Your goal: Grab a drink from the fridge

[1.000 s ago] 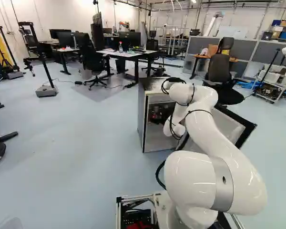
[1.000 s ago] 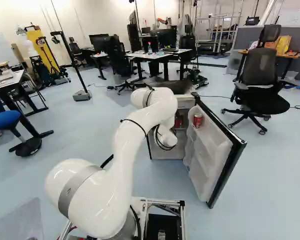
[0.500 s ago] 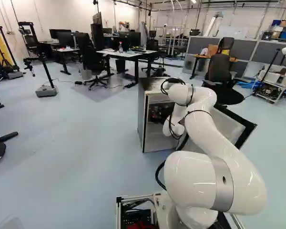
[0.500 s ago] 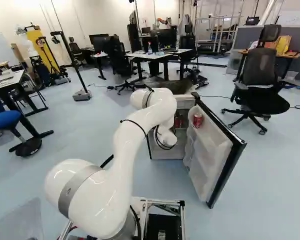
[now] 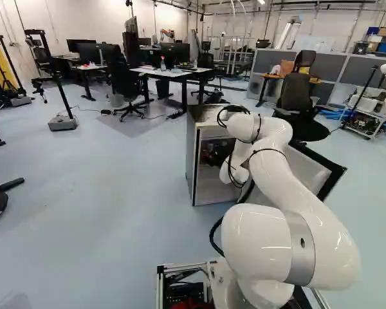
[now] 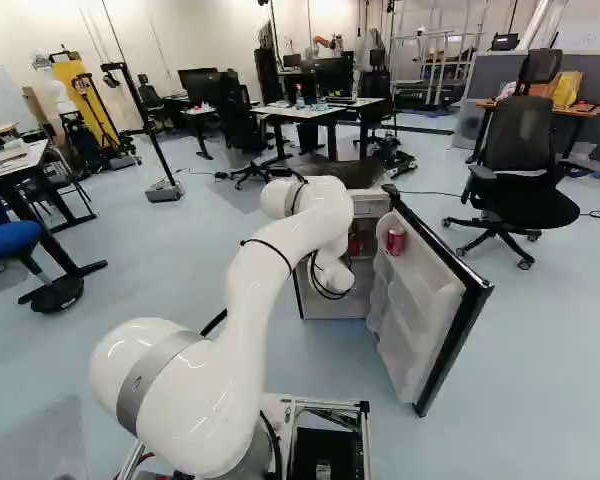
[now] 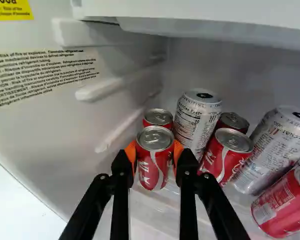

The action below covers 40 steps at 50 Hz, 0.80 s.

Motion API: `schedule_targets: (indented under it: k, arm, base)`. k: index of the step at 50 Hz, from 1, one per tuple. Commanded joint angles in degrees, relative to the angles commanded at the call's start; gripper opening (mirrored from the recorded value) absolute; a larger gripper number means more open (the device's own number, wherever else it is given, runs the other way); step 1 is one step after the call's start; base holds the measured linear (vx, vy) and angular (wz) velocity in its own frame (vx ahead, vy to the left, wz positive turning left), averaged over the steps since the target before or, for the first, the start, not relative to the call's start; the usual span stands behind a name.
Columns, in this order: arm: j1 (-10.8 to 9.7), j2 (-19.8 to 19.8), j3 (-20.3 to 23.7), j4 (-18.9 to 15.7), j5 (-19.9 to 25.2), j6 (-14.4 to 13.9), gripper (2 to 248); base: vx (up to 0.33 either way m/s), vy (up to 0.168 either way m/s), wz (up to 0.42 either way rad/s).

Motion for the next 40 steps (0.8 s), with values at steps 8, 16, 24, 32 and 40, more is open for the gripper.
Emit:
schedule_targets:
  k: [8,16,24,32,40]
  arm:
    - [-0.1,0.4,0.7,0.0,0.0,0.0,94]
    - [-0.2,1.1,1.9,0.0,0.0,0.0,94]
    - [-0.3,2.8,4.1,0.0,0.0,0.0,94]
    - [-0.5,5.0,6.7,0.0,0.0,0.0,94]
    - [-0.7,7.1,9.3,0.0,0.0,0.0,94]
  base:
    - [0.000,0.000,0.000]
    - [0.000,0.000,0.000]
    - [0.000,0.000,0.000]
    - [0.000,0.000,0.000]
    - [0.000,0.000,0.000]
